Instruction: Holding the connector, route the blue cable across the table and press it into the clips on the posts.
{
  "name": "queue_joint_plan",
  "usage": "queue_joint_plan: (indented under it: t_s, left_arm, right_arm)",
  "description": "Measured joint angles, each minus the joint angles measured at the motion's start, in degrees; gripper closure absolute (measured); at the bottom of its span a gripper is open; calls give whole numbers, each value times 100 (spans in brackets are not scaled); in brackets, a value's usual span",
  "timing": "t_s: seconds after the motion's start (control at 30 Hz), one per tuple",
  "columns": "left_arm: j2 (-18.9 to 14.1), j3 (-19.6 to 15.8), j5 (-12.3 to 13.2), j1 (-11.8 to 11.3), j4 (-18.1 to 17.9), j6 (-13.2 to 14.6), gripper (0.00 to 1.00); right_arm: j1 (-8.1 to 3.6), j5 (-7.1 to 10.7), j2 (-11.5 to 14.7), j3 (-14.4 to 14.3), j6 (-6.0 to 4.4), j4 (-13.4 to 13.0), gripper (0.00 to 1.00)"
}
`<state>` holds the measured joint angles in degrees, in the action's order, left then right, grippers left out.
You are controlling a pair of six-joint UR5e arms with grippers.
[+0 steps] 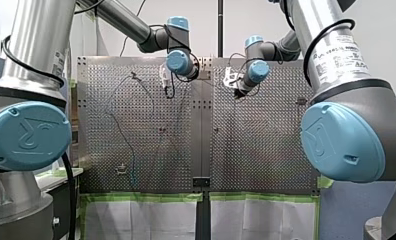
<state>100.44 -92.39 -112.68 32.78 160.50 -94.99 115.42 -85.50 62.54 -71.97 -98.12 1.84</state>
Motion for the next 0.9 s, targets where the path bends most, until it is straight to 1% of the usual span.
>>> queue_joint_plan:
  t_s: [0.23,0.37,0.43,0.53,0.63,0.9]
  left_arm:
    - [326,326,-327,326,-28,275,0]
    - [516,517,-517,506,-144,462,0]
    - [601,602,-601,546,-222,548,0]
    - [746,747,-747,557,-346,693,0]
    - [882,882,-883,544,-373,828,0]
    - [1316,1317,-1316,403,-574,1263,0]
  right_arm:
    - [-52,2,-6,0,10,0,100]
    - [-84,5,-7,1,11,0,100]
    - [-93,6,-8,1,11,0,100]
    - [-97,1,-9,-1,10,0,100]
    - [-101,-1,-11,-1,11,0,100]
    - [-104,4,-10,2,12,-2,100]
